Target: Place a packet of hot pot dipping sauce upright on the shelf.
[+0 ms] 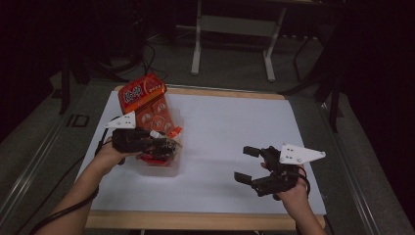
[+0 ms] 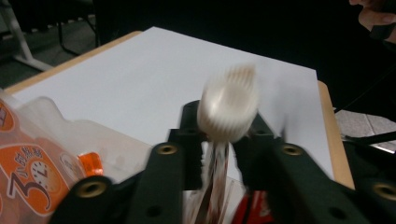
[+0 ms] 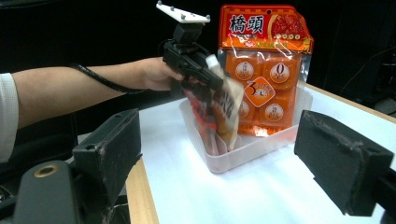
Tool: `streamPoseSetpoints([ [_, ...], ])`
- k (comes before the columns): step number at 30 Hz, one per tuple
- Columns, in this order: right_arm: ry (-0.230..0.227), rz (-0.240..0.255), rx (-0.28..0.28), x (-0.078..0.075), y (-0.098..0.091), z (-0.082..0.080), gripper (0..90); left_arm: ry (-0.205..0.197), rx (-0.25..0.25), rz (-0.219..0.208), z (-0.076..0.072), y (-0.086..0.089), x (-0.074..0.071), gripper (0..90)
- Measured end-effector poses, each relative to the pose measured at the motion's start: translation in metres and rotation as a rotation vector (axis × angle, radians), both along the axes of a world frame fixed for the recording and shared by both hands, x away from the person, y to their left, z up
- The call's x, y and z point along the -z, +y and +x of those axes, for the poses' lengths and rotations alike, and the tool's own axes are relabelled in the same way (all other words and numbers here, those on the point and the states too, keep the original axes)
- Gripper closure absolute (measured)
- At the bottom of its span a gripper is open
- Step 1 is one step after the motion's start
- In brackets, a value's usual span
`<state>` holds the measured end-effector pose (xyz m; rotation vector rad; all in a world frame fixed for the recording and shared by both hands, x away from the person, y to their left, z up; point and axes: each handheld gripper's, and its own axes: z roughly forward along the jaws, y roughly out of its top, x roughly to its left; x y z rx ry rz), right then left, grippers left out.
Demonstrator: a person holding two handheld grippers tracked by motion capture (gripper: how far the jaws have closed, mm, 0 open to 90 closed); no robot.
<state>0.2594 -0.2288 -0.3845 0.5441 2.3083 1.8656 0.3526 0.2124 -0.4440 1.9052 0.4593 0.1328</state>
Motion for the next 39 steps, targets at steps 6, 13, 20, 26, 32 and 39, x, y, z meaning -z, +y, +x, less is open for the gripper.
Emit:
streamPoseSetpoints([
  [6, 0.000, -0.003, 0.000, 0.000, 0.000, 0.000, 14.6, -0.018, -0.014, -0.039, -0.002, 0.003, -0.005, 62.6],
  [13, 0.002, -0.001, 0.000, 0.000, -0.001, -0.001, 14.6, -0.059, -0.022, -0.049, -0.006, 0.003, -0.018, 60.1],
  [20, 0.001, 0.001, 0.001, 0.000, -0.001, -0.001, 14.6, -0.084, -0.039, -0.019, -0.011, -0.002, -0.031, 58.0],
  [26, 0.001, -0.002, 0.005, 0.000, -0.001, -0.001, 14.6, -0.088, -0.054, -0.032, -0.016, -0.006, -0.041, 58.1],
  [32, 0.005, -0.002, 0.006, 0.000, -0.001, 0.000, 14.6, -0.096, -0.039, -0.032, -0.022, -0.016, -0.048, 58.1],
  [39, 0.004, -0.001, 0.008, 0.001, -0.002, -0.001, 14.6, -0.105, 0.002, -0.042, -0.032, -0.029, -0.054, 58.1],
])
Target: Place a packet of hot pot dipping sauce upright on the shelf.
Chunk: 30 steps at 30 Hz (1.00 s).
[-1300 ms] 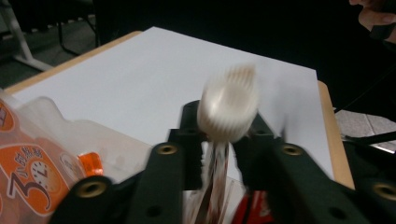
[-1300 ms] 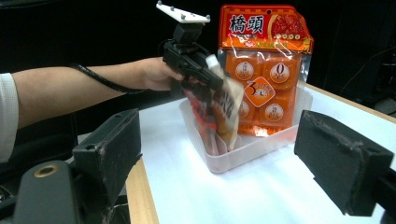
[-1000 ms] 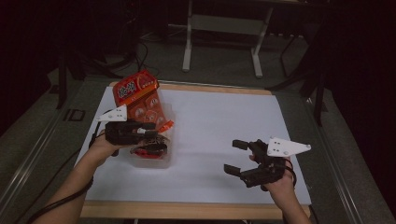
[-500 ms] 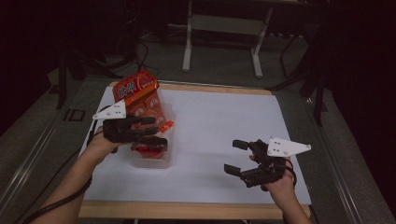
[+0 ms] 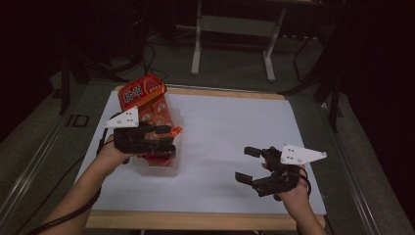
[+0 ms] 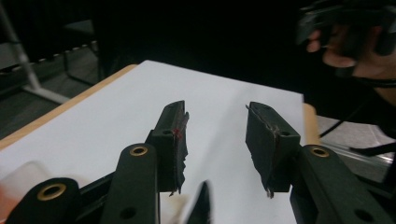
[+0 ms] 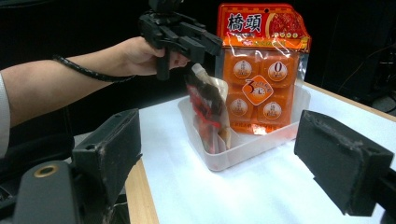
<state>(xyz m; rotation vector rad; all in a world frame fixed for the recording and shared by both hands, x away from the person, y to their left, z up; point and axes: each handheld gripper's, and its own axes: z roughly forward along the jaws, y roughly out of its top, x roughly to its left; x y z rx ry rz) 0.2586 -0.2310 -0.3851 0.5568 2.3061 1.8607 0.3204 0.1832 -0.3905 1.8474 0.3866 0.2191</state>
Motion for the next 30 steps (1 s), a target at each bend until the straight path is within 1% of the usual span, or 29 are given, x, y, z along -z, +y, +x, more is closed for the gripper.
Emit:
streamPoseSetpoints([
  [1, -0.002, -0.002, 0.002, 0.000, 0.000, 0.000, 14.6, -0.010, 0.013, 0.005, -0.004, -0.006, -0.002, 57.9],
  [2, -0.002, -0.002, 0.002, 0.000, 0.000, 0.000, 14.6, -0.010, 0.013, 0.005, -0.004, -0.006, -0.002, 55.8],
  [3, 0.000, -0.001, 0.002, 0.000, 0.000, 0.000, 14.6, -0.018, 0.009, 0.014, -0.009, -0.012, -0.003, 53.2],
  [4, -0.001, -0.002, 0.002, 0.000, 0.000, 0.000, 14.6, -0.027, 0.010, 0.012, -0.011, -0.015, -0.004, 51.7],
  [5, -0.003, -0.006, 0.002, 0.000, 0.000, 0.000, 14.6, -0.027, 0.002, 0.016, -0.012, -0.017, -0.005, 50.8],
  [6, -0.001, -0.007, 0.002, 0.001, 0.000, 0.000, 14.6, -0.025, -0.002, 0.007, -0.014, -0.019, -0.006, 50.5],
  [7, 0.000, -0.007, 0.002, 0.001, 0.000, -0.001, 14.6, -0.020, -0.001, -0.002, -0.016, -0.021, -0.006, 47.8],
  [8, 0.000, -0.007, 0.002, 0.001, 0.000, -0.001, 14.6, -0.020, -0.001, -0.002, -0.016, -0.021, -0.006, 45.8],
  [9, 0.001, -0.011, 0.004, 0.002, -0.001, 0.000, 14.6, 0.004, -0.001, -0.016, -0.020, -0.026, -0.007, 45.1],
  [10, 0.001, -0.011, 0.005, 0.002, -0.001, 0.000, 14.6, 0.004, -0.009, -0.011, -0.021, -0.028, -0.007, 42.0],
  [12, 0.007, -0.011, 0.005, 0.003, -0.001, 0.000, 14.6, 0.004, -0.004, -0.013, -0.023, -0.030, -0.006, 38.7],
  [13, 0.006, -0.013, 0.007, 0.003, -0.002, -0.001, 14.6, 0.019, 0.003, -0.012, -0.026, -0.036, -0.004, 36.1],
  [15, 0.008, -0.011, 0.007, 0.003, -0.002, -0.001, 14.6, 0.030, 0.016, -0.012, -0.029, -0.041, -0.002, 27.8],
  [16, 0.007, -0.013, 0.009, 0.003, -0.003, -0.001, 14.6, 0.030, 0.016, -0.012, -0.029, -0.041, -0.002, 25.8],
  [17, 0.004, -0.014, 0.011, 0.003, -0.003, -0.001, 14.6, 0.048, 0.040, -0.025, -0.032, -0.047, 0.003, 23.4],
  [18, 0.004, -0.014, 0.011, 0.003, -0.003, -0.001, 14.6, 0.048, 0.040, -0.025, -0.032, -0.047, 0.003, 19.4],
  [19, 0.007, -0.012, 0.011, 0.003, -0.004, -0.001, 14.6, 0.052, 0.037, -0.015, -0.034, -0.050, 0.004, 16.2],
  [20, 0.007, -0.013, 0.013, 0.004, -0.004, -0.001, 14.6, 0.048, 0.050, 0.000, -0.038, -0.056, 0.007, 15.6],
  [21, 0.008, -0.015, 0.014, 0.004, -0.004, -0.001, 14.6, 0.056, 0.061, -0.004, -0.040, -0.059, 0.008, 14.7],
  [22, 0.009, -0.016, 0.014, 0.004, -0.004, -0.001, 14.6, 0.057, 0.069, 0.008, -0.042, -0.062, 0.009, 14.1],
  [23, 0.009, -0.017, 0.013, 0.005, -0.004, -0.001, 14.6, 0.044, 0.066, 0.017, -0.045, -0.065, 0.010, 12.5],
  [24, 0.009, -0.017, 0.013, 0.005, -0.004, -0.001, 14.6, 0.044, 0.066, 0.017, -0.045, -0.065, 0.010, 10.8],
  [25, 0.011, -0.019, 0.016, 0.006, -0.005, -0.001, 14.6, 0.032, 0.074, 0.017, -0.049, -0.070, 0.011, 10.7],
  [26, 0.011, -0.018, 0.016, 0.006, -0.005, -0.001, 14.6, 0.032, 0.074, 0.017, -0.049, -0.070, 0.011, 10.7],
  [27, 0.013, -0.017, 0.017, 0.007, -0.006, -0.001, 14.6, 0.035, 0.078, -0.004, -0.054, -0.073, 0.012, 10.7],
  [28, 0.014, -0.017, 0.019, 0.007, -0.006, -0.001, 14.6, 0.035, 0.078, -0.004, -0.054, -0.073, 0.012, 10.7],
  [29, 0.013, -0.017, 0.021, 0.008, -0.006, -0.001, 14.6, 0.031, 0.078, -0.013, -0.060, -0.076, 0.015, 10.8],
  [30, 0.013, -0.017, 0.021, 0.008, -0.006, -0.001, 14.6, 0.031, 0.078, -0.013, -0.060, -0.076, 0.015, 10.8],
])
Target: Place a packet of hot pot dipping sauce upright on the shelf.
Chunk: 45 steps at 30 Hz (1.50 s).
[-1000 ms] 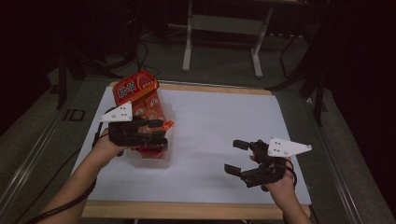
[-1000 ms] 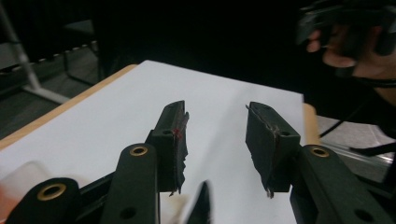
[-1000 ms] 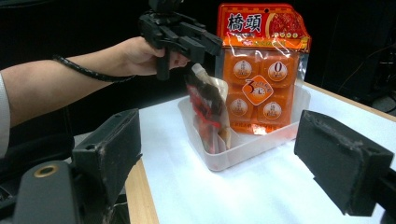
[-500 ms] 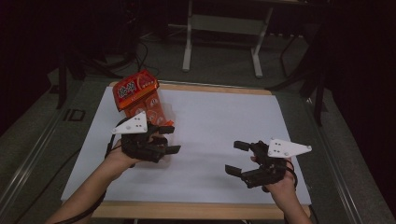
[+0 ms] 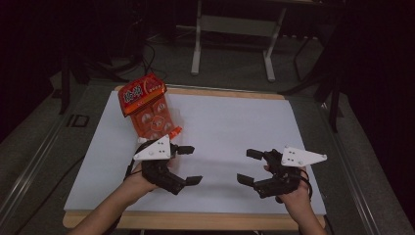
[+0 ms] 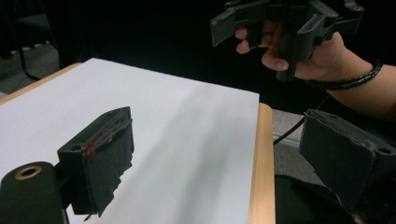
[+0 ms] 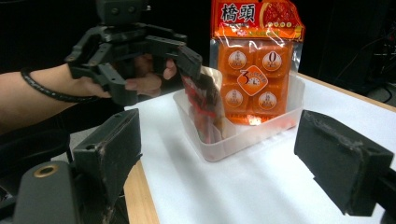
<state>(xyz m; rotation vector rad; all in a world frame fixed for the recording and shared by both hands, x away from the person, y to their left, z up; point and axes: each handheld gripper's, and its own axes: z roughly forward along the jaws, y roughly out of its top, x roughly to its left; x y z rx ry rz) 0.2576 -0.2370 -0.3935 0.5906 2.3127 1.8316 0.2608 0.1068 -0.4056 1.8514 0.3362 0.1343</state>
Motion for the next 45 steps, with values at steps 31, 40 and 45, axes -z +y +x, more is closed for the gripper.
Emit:
streamPoseSetpoints([
  [31, 0.039, -0.043, 0.040, 0.029, -0.001, 0.007, 14.6, 0.041, -0.014, 0.043, -0.041, -0.012, 0.074, 12.4],
  [40, 0.053, -0.051, 0.043, 0.035, -0.002, 0.009, 14.6, 0.032, -0.023, 0.069, -0.043, -0.014, 0.085, 12.4],
  [45, 0.053, -0.061, 0.042, 0.038, -0.001, 0.009, 14.6, 0.042, -0.019, 0.073, -0.043, -0.015, 0.088, 12.4],
])
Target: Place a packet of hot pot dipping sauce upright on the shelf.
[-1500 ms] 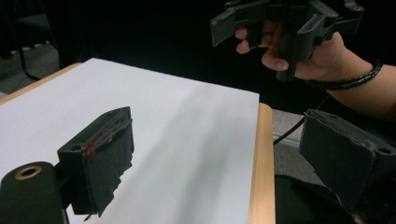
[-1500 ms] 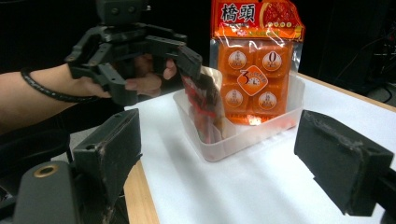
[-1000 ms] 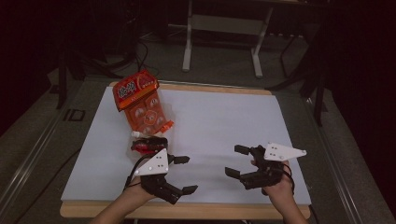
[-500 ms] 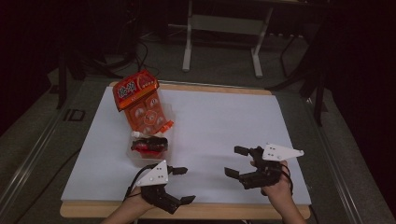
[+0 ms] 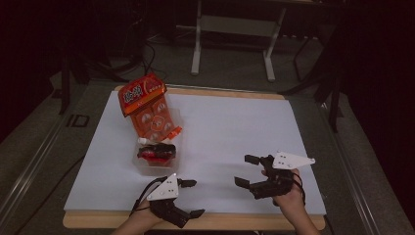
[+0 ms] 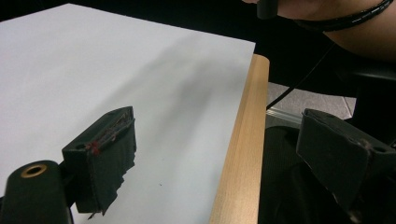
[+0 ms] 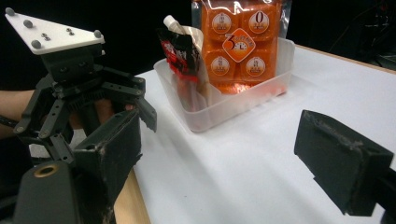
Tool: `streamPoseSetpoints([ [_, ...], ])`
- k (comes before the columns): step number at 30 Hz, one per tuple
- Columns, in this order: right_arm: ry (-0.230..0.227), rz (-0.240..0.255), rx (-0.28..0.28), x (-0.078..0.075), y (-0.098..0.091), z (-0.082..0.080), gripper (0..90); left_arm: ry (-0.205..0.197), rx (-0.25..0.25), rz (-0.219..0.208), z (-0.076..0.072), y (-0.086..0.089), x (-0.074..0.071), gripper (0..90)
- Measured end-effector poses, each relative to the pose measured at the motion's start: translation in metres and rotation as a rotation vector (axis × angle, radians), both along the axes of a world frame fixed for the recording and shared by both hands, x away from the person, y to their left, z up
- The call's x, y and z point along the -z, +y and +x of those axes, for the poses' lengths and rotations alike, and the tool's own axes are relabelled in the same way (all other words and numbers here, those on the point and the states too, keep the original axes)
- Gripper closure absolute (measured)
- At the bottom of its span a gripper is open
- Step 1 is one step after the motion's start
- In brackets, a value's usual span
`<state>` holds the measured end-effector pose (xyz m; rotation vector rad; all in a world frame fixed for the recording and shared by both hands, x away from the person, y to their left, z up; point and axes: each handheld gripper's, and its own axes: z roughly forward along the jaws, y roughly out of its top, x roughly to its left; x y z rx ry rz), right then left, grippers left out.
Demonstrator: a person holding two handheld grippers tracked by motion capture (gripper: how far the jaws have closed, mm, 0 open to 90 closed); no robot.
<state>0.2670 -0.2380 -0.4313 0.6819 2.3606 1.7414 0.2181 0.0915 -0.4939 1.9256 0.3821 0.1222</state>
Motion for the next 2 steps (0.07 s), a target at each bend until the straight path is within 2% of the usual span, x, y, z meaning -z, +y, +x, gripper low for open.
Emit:
streamPoseSetpoints([
  [2, 0.002, 0.000, -0.001, 0.0005, 0.0001, 0.0004, 14.6, -0.001, 0.002, 0.003, 0.0000, -0.0005, 0.0005, 12.4],
])
